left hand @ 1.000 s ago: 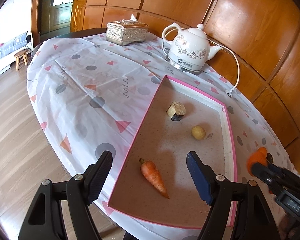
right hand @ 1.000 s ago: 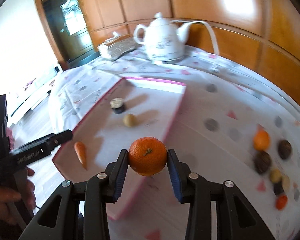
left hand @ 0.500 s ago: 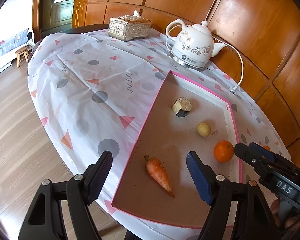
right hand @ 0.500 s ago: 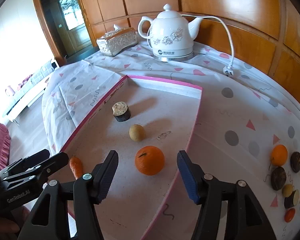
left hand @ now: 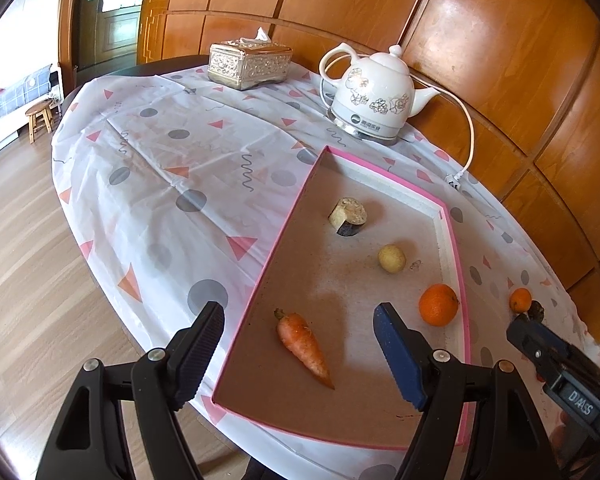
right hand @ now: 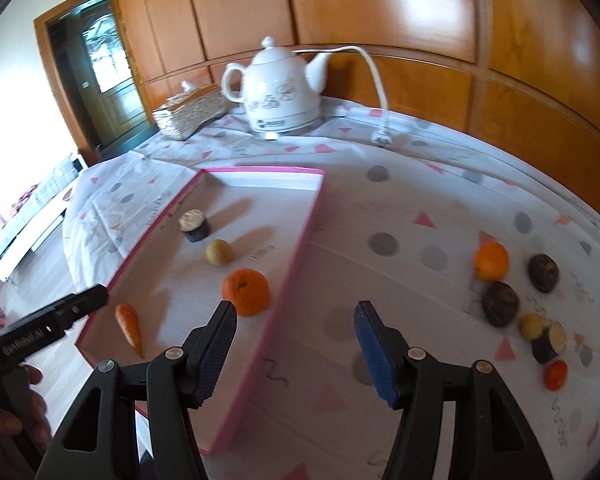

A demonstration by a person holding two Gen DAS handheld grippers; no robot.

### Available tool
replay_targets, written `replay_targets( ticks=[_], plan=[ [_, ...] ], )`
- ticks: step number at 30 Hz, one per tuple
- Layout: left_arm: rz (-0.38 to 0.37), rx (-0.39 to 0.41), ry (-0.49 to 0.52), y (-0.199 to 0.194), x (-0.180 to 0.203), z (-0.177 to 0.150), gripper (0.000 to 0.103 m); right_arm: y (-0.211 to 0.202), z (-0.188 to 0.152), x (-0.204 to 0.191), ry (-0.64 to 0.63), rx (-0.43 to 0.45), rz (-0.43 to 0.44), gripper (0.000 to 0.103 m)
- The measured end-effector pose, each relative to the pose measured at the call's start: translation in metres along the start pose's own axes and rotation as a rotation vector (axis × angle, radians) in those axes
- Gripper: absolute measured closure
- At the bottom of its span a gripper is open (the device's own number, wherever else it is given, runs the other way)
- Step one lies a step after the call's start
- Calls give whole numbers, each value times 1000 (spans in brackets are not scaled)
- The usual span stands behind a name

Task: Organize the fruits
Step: 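Withdraw the right gripper from the tray back toward the produce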

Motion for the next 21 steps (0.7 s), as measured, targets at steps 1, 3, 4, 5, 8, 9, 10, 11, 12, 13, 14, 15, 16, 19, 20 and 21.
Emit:
replay_targets(
  ticks=[1, 3, 4, 5, 8, 9, 10, 11, 12, 13, 14, 15, 16, 19, 20, 21],
  plan=[
    [-2, 1, 1, -1, 1, 0, 25, -1, -2, 3, 7, -1, -5, 41],
    [-3, 2, 4, -2, 2, 0, 25, -3, -7, 13, 26, -3, -24, 41],
    [-4, 3, 6, -3, 3, 0, 25, -4, -10, 18, 36, -4, -32, 41],
    [-5, 3, 9, -3, 4, -1, 25, -5, -13, 23, 47, -6, -42, 41],
    [-8, 4, 17, -5, 6, -1, 25, -9, -20, 38, 74, -6, -68, 41],
    [-9, 4, 21, -5, 7, -1, 25, -11, -22, 42, 81, -6, -75, 41],
    [-10, 3, 23, -6, 7, -2, 25, -13, -25, 48, 95, -5, -87, 41],
    [-12, 2, 26, -6, 8, -2, 25, -15, -27, 53, 105, -3, -96, 41],
    [-13, 2, 28, -6, 9, -2, 25, -17, -29, 57, 115, -1, -105, 41],
    [-15, 3, 32, -7, 11, -2, 25, -19, -32, 65, 131, 3, -117, 41],
    [-19, 5, 37, -7, 12, -2, 25, -21, -35, 71, 144, 5, -126, 41],
    [-22, 6, 39, -7, 13, -2, 25, -23, -37, 77, 159, 6, -136, 41],
    [-27, 6, 43, -8, 15, -2, 25, -27, -42, 87, 185, 6, -152, 41],
    [-30, 5, 52, -7, 19, -3, 25, -35, -55, 112, 236, 6, -192, 41],
    [-31, 3, 54, -6, 20, -3, 25, -39, -59, 119, 249, 7, -207, 41],
    [-30, 1, 56, -6, 20, -3, 25, -43, -64, 129, 270, 7, -226, 41]
  ],
)
Point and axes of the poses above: each gripper's, at about its wrist camera, not at the fingertips, and y roughly the way its jaws point, x to its right, z to its top, the point moved 8 cm from there along y, roughly the way its jaws point, and after that the axes turned 1 degree about -y, right-handed, at the moved point
